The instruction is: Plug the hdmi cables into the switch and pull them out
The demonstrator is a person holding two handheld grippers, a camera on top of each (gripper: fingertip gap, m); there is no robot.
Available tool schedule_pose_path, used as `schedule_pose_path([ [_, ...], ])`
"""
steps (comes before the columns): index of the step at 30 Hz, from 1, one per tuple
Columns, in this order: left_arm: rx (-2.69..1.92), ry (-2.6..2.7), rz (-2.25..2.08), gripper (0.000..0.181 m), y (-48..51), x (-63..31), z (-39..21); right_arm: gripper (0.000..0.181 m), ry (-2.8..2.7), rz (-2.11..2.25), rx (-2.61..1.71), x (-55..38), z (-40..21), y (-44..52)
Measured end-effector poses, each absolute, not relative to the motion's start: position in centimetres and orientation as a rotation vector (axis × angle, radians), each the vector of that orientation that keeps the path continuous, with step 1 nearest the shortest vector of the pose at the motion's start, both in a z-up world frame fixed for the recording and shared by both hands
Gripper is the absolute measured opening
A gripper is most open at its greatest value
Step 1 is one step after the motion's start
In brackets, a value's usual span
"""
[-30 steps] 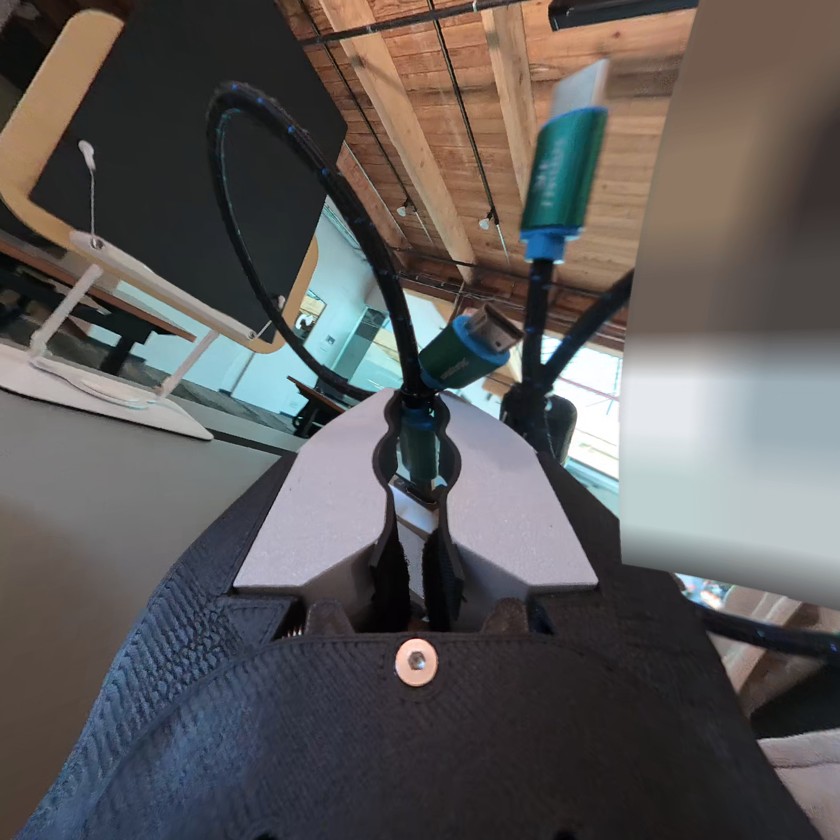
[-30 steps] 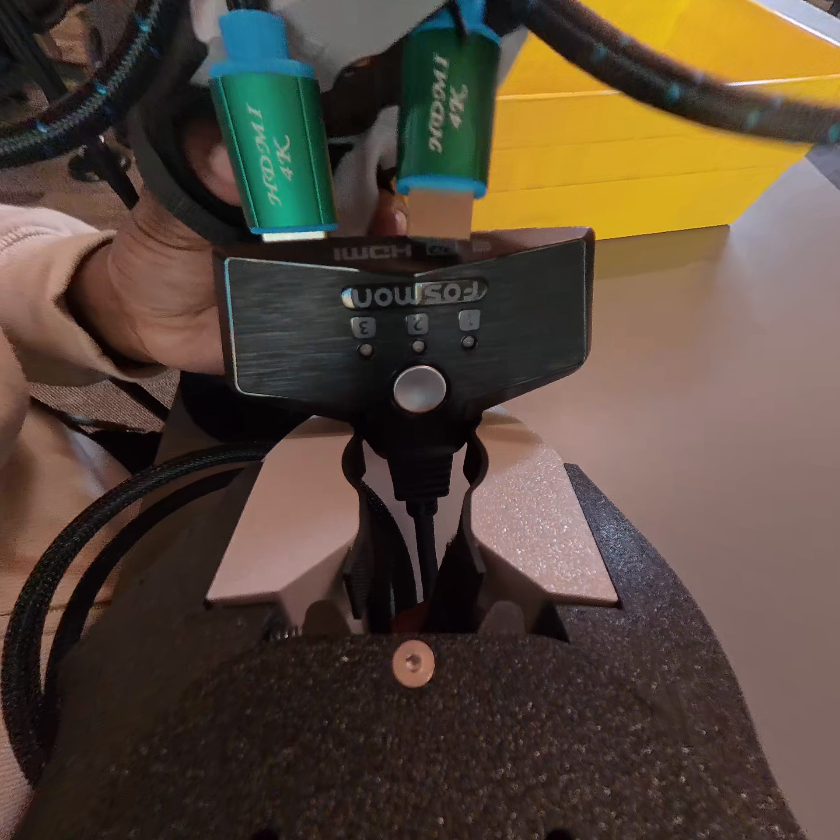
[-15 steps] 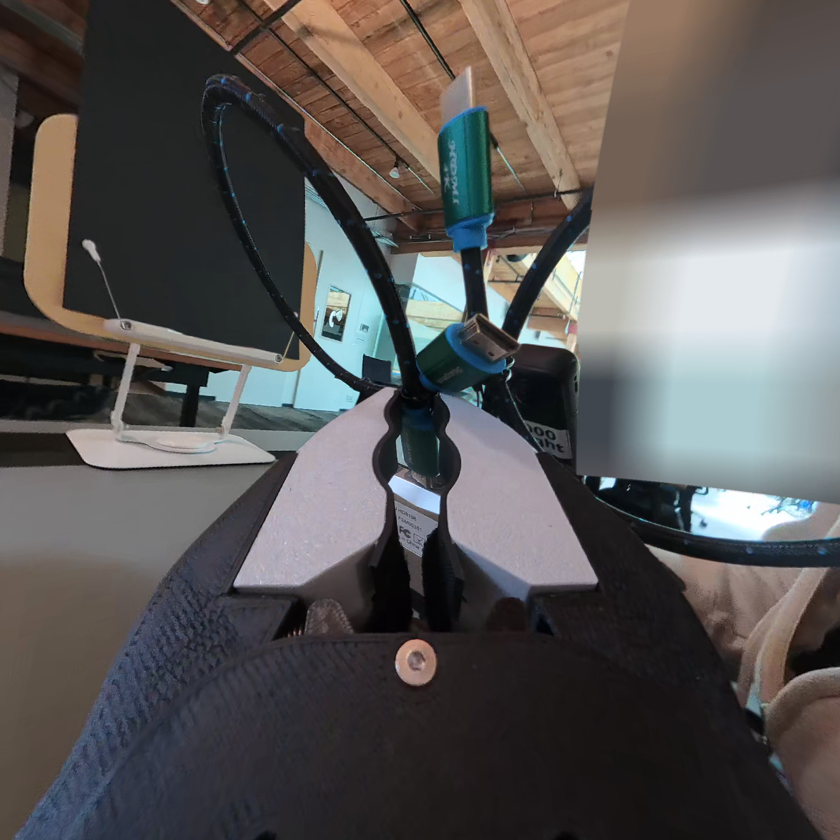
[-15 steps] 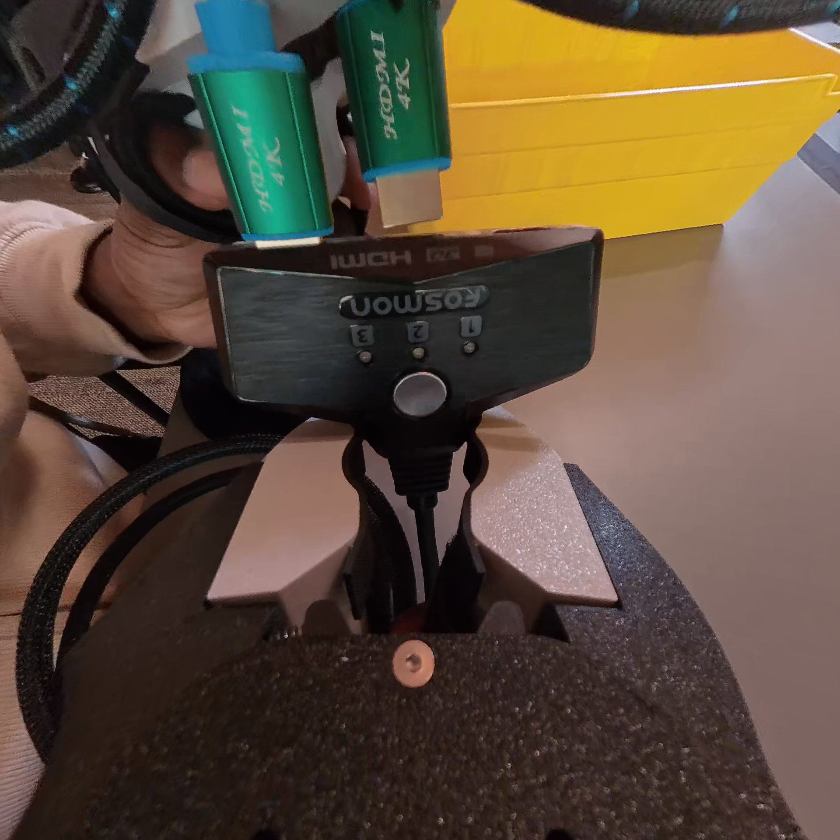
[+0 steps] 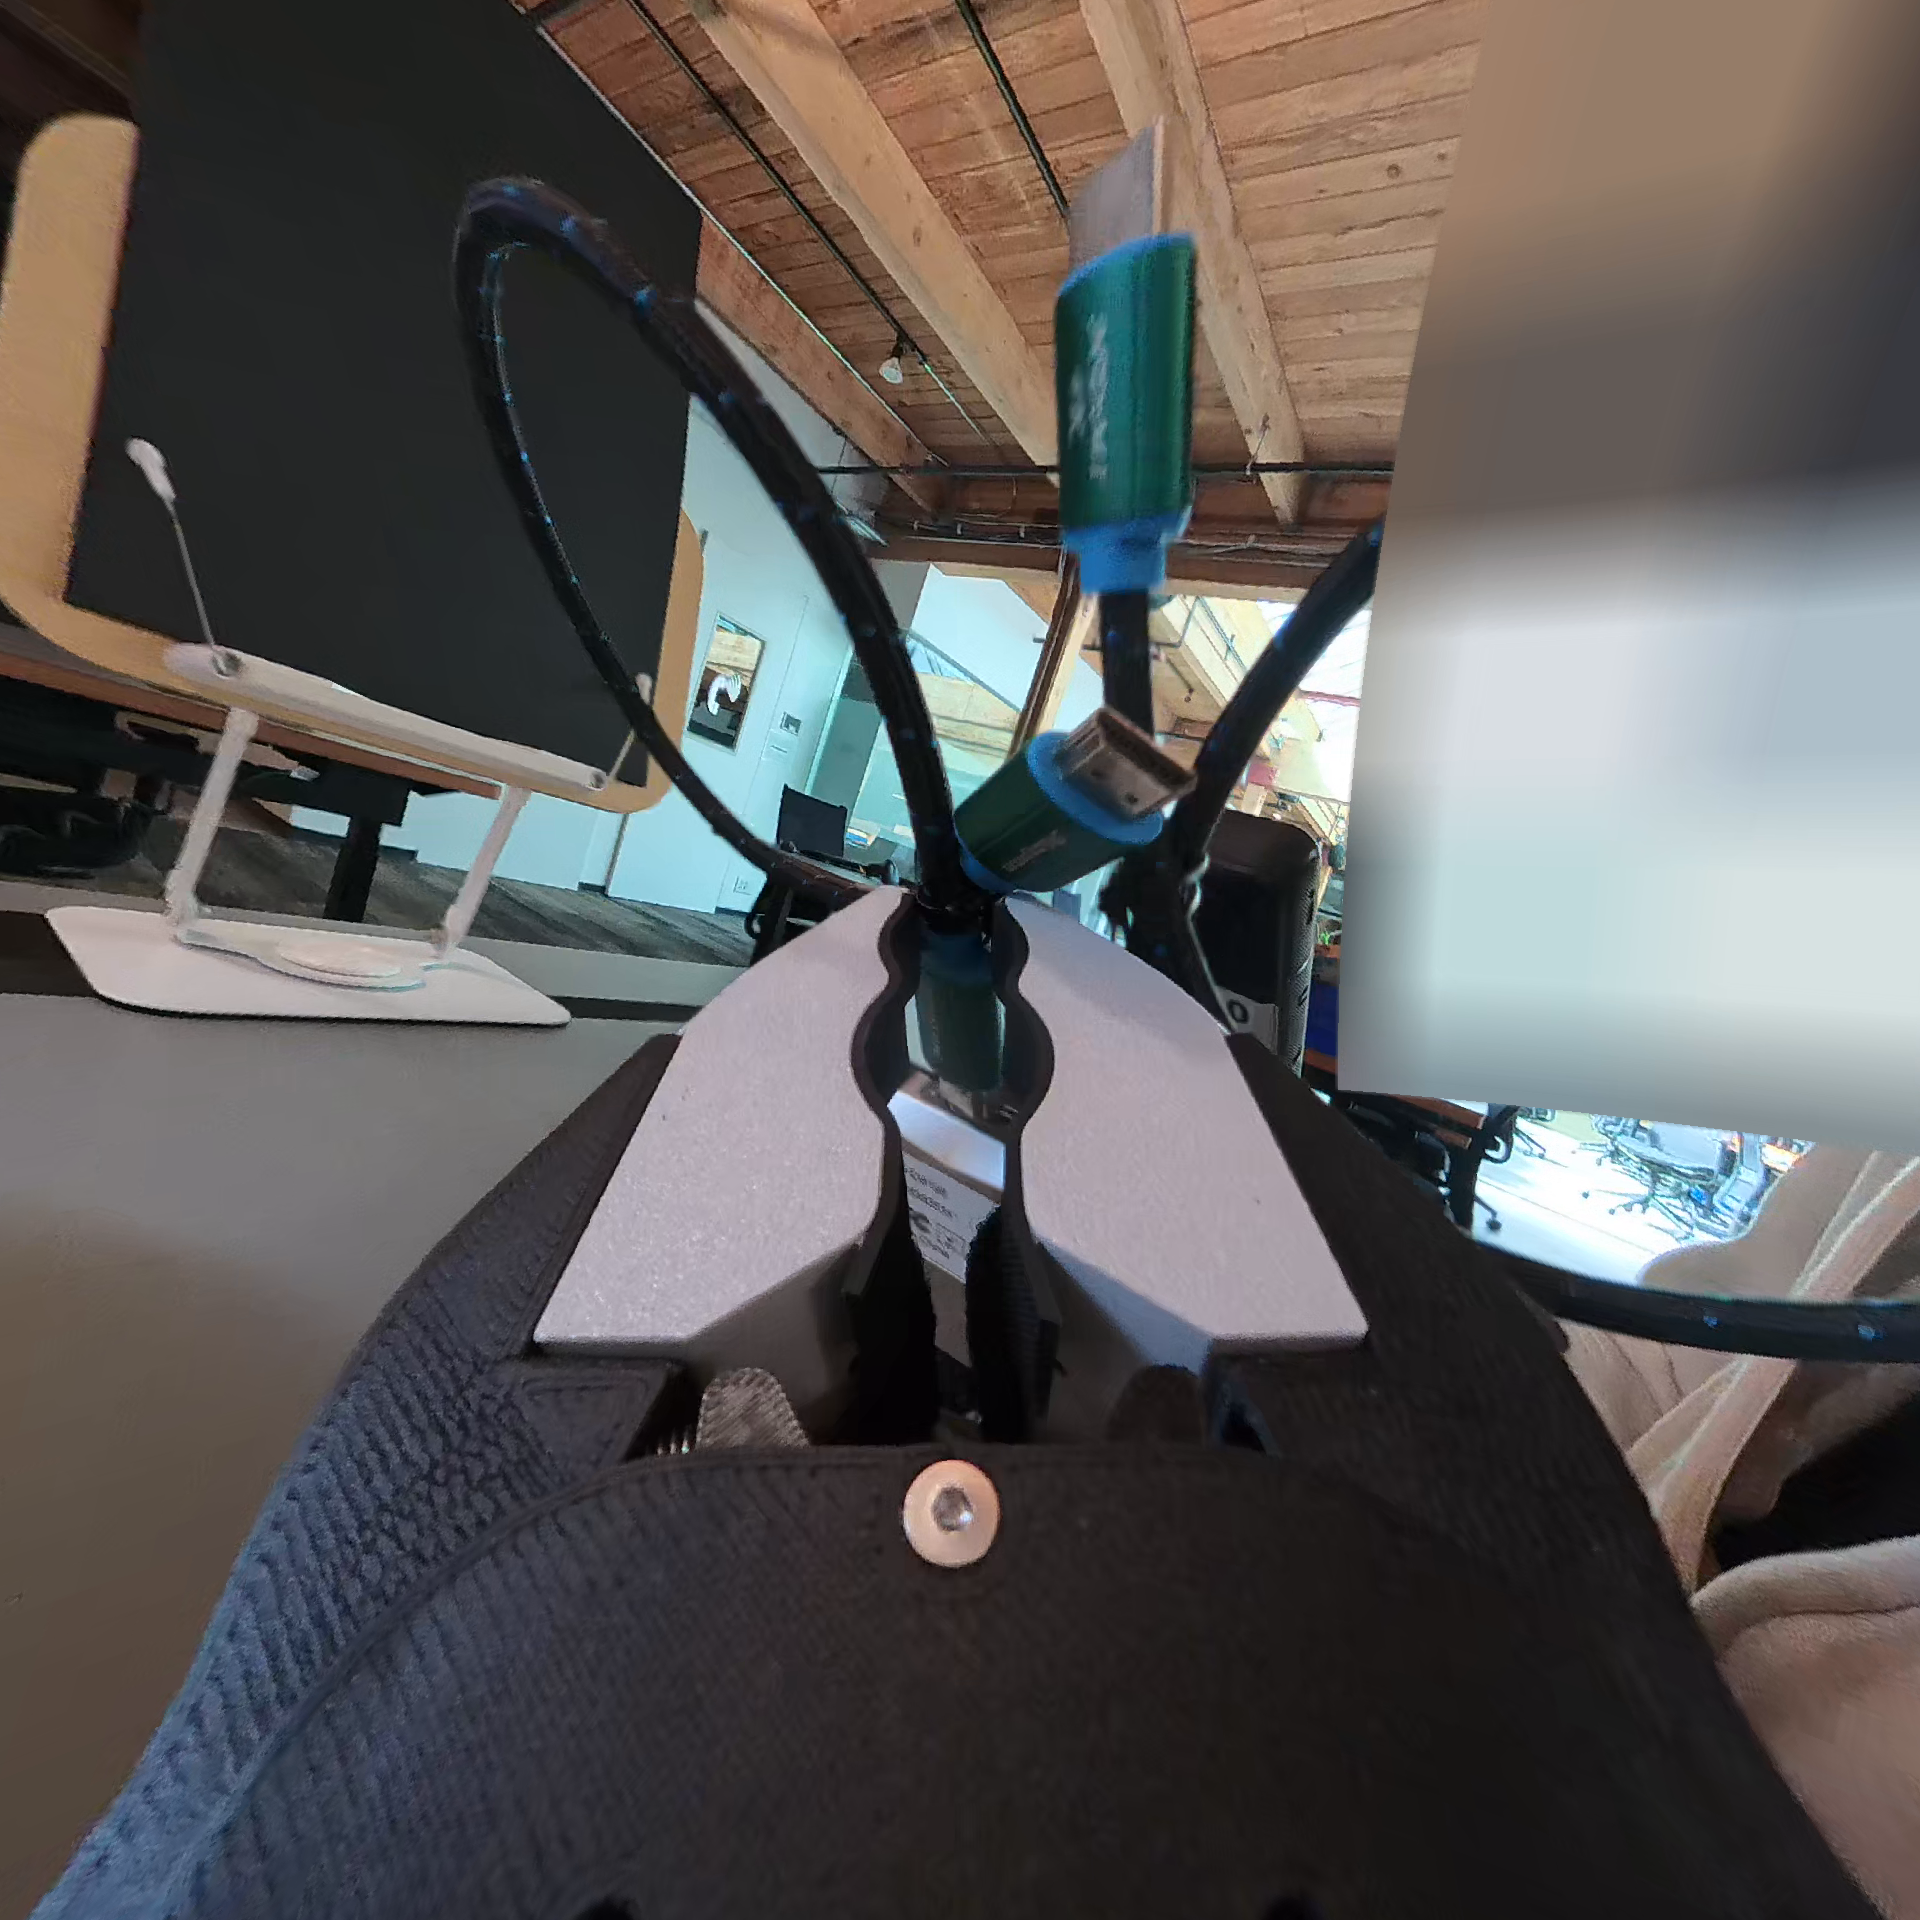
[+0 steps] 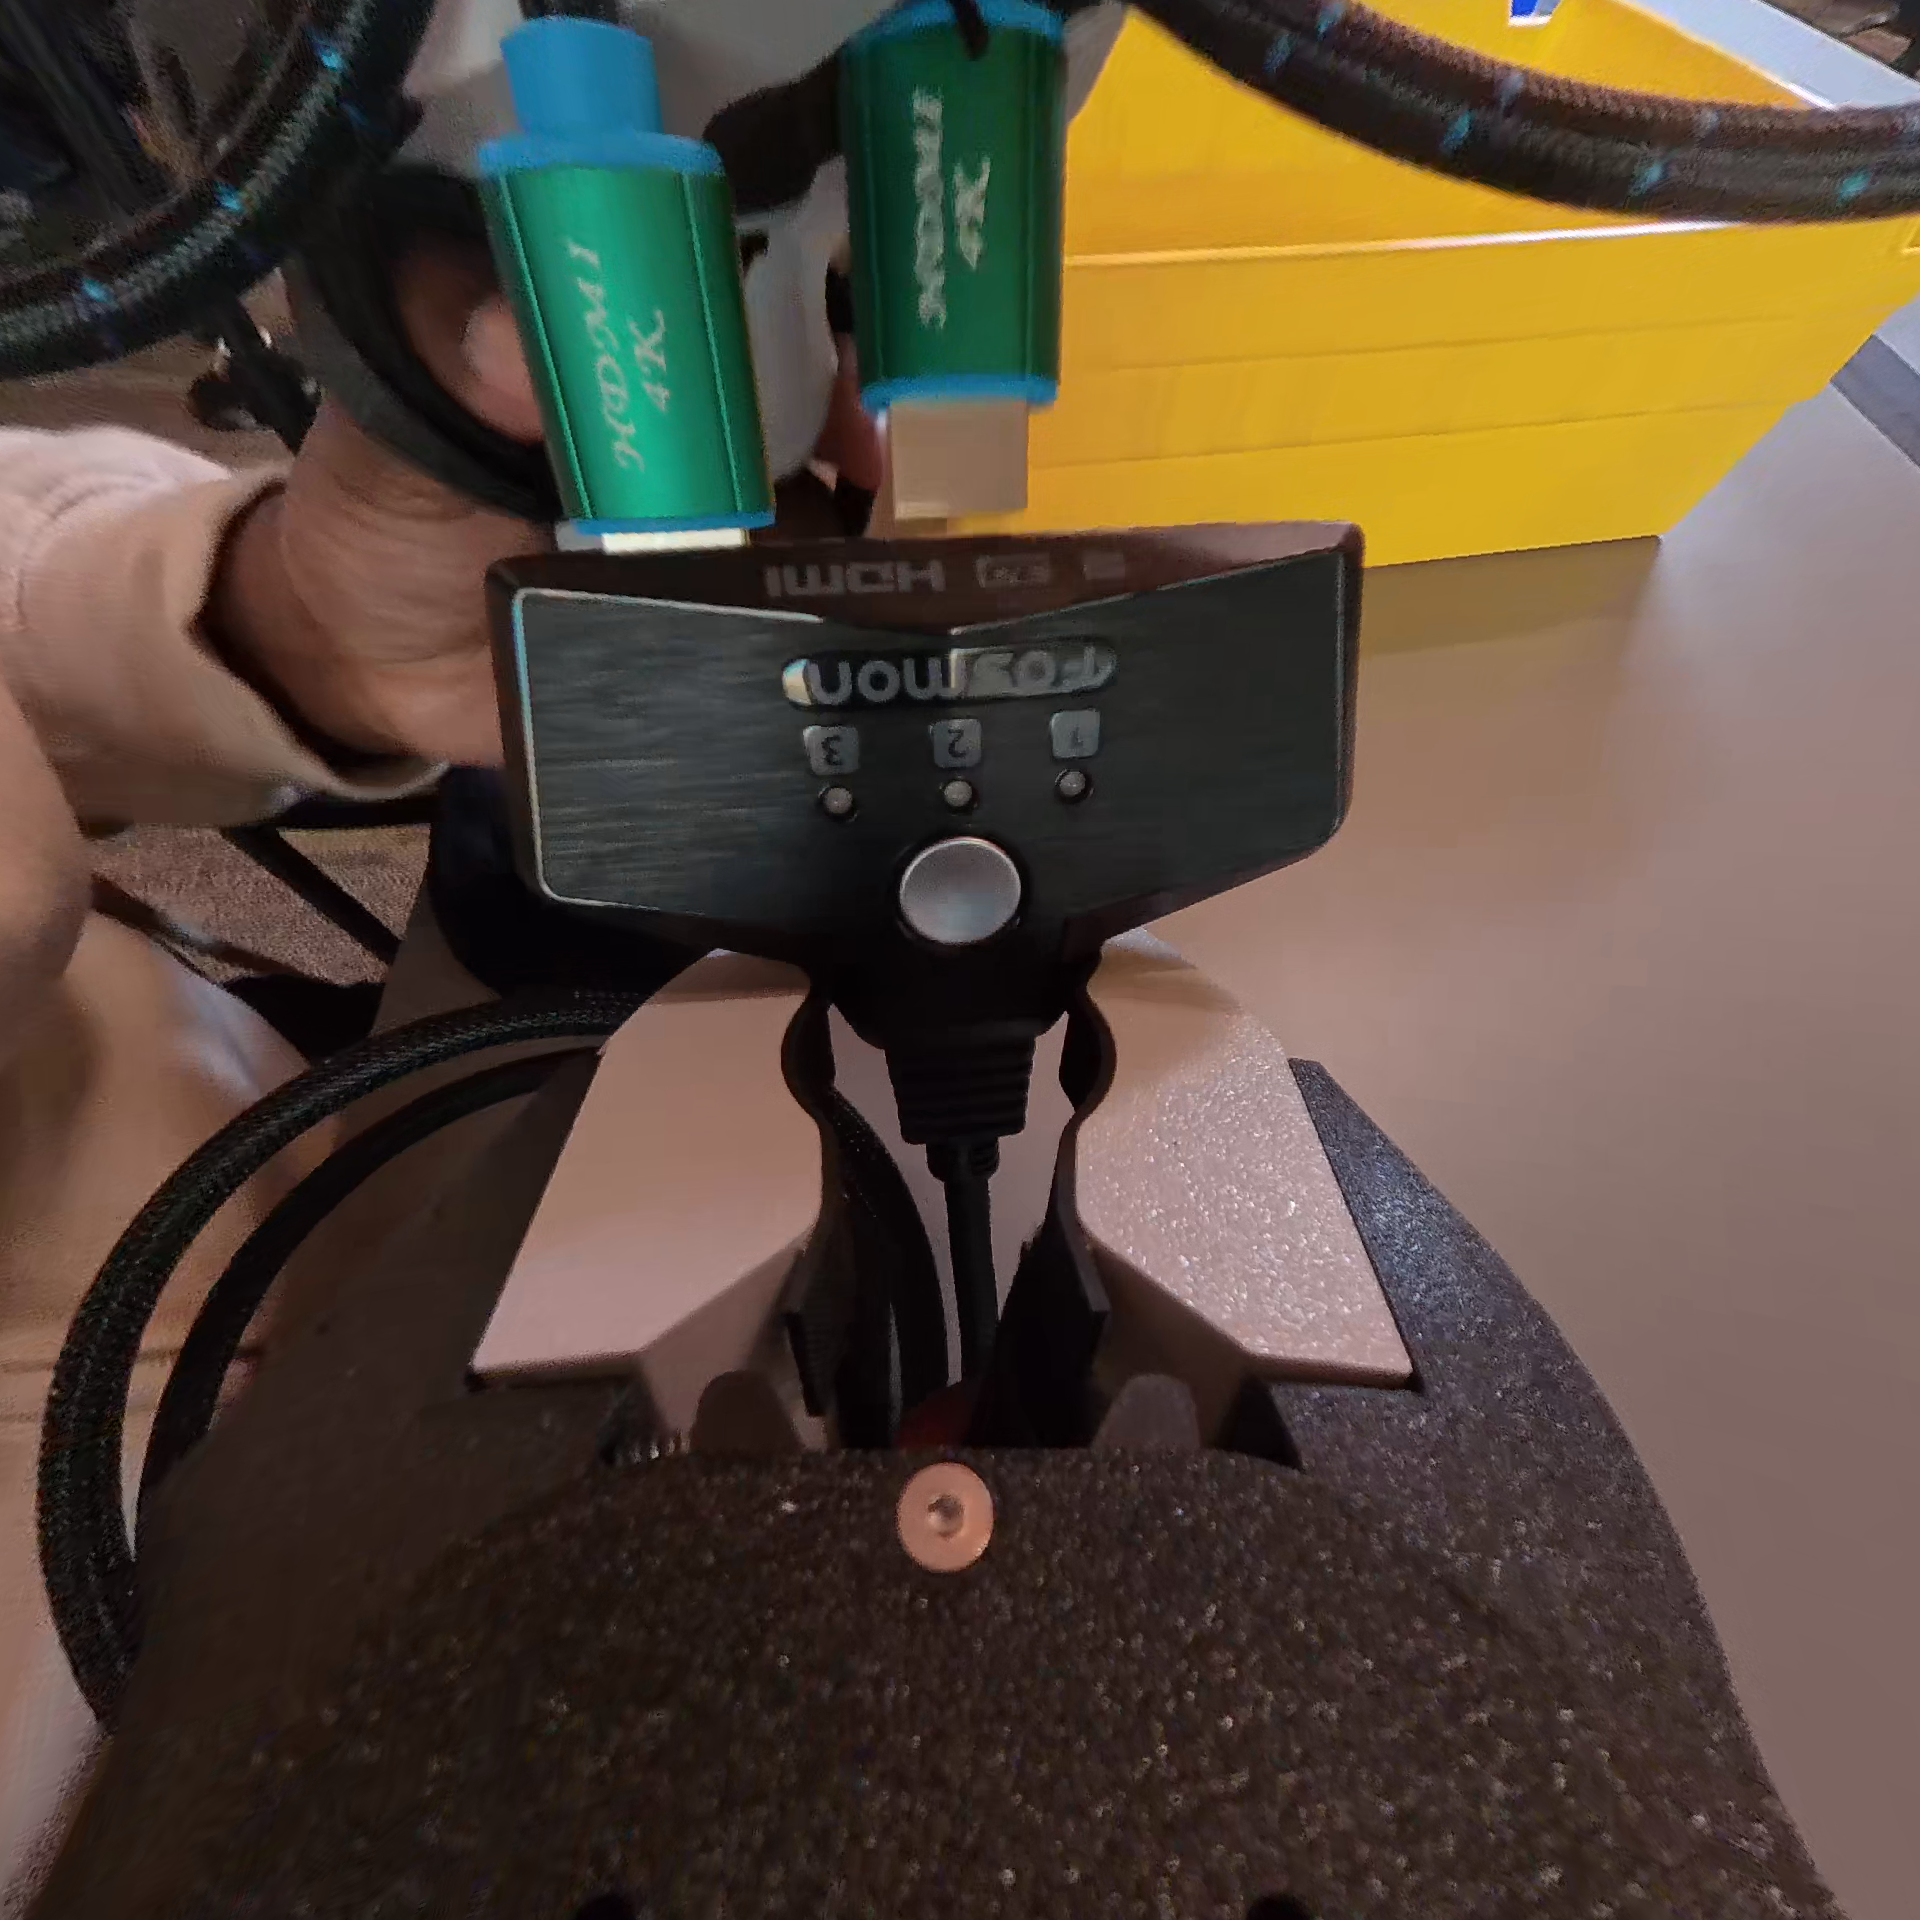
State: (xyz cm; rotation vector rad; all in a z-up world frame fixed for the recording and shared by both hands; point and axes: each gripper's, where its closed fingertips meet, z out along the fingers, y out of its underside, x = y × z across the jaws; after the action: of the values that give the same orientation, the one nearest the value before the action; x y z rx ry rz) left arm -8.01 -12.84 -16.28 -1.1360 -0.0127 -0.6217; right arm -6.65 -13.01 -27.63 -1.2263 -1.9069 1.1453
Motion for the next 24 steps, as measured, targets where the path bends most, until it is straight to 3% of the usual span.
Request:
schedule_pose_path([
  [8,-1.069,-0.069,-0.476,0.013,-15.1,-14.0,-13.5,0.046,-2.305,0.559,-1.182,-3.6,-33.2,-9.3],
  [9,-1.057,-0.065,-0.465,0.013,-15.4,-14.2,-13.0,0.064,-2.313,0.609,-1.198,-3.6,-33.1,-9.5],
  [11,-1.032,-0.055,-0.445,0.013,-15.7,-14.1,-12.3,0.121,-2.282,0.665,-1.244,-3.7,-32.1,-8.9],
  [12,-1.021,-0.051,-0.433,0.013,-15.7,-14.0,-12.0,0.133,-2.204,0.765,-1.218,-4.3,-30.2,-9.1],
  [13,-1.013,-0.049,-0.419,0.013,-15.7,-13.8,-11.7,0.134,-2.095,0.919,-1.154,-4.8,-27.4,-9.7],
  [15,-1.004,-0.040,-0.364,0.013,-15.5,-13.6,-11.4,0.114,-1.752,1.157,-1.028,-5.5,-20.3,-9.7],
  [17,-0.990,-0.013,-0.290,0.013,-15.4,-13.0,-10.8,0.065,-1.410,1.265,-0.915,-5.2,-14.4,-9.4],
  [18,-0.982,0.006,-0.276,0.013,-15.4,-12.4,-10.4,0.054,-1.365,1.286,-0.835,-5.0,-12.9,-10.5],
  [24,-1.030,0.116,-0.223,0.013,-14.8,-8.7,-9.6,0.052,-1.416,0.864,-0.632,-8.3,-12.3,-14.6],
])
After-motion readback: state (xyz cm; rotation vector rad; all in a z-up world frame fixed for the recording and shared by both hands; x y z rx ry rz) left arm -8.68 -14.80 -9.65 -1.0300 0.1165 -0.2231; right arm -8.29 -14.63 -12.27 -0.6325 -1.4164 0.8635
